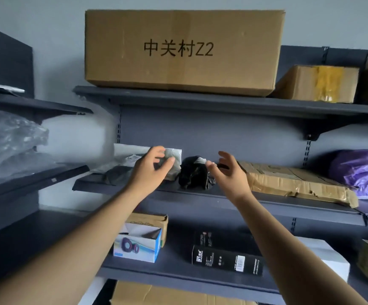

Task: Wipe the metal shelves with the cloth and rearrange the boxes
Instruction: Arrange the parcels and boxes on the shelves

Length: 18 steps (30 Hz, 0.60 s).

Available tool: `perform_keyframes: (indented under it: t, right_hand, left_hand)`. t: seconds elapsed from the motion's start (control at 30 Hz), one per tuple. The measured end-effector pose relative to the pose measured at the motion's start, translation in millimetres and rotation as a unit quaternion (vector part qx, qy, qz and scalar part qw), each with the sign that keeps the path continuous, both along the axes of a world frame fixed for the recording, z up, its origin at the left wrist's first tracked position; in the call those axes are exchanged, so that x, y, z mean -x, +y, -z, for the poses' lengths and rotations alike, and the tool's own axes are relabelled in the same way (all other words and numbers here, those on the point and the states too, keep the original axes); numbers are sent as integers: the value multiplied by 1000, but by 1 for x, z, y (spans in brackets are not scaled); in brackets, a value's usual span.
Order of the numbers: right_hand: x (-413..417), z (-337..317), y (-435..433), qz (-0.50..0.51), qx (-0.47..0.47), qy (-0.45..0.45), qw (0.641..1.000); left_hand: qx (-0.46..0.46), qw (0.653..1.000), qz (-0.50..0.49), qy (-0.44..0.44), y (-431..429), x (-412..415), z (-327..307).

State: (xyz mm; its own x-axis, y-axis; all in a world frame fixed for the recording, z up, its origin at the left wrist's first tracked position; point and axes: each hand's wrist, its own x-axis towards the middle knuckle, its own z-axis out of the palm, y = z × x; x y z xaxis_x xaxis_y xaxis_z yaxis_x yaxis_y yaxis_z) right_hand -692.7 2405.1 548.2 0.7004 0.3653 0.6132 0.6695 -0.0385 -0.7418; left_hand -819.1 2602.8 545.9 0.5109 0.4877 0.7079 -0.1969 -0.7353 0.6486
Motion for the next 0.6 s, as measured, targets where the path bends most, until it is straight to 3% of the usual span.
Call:
perform_keyframes:
  t: [0.23,0.6]
  right_hand:
    - [-59,20,52,106,74,43,991]
    - [-94,26,81,78,135,-4,988]
  left_hand:
    - [-18,993,100,68,25,-79,5]
    - [-37,981,138,132,44,-147,28]
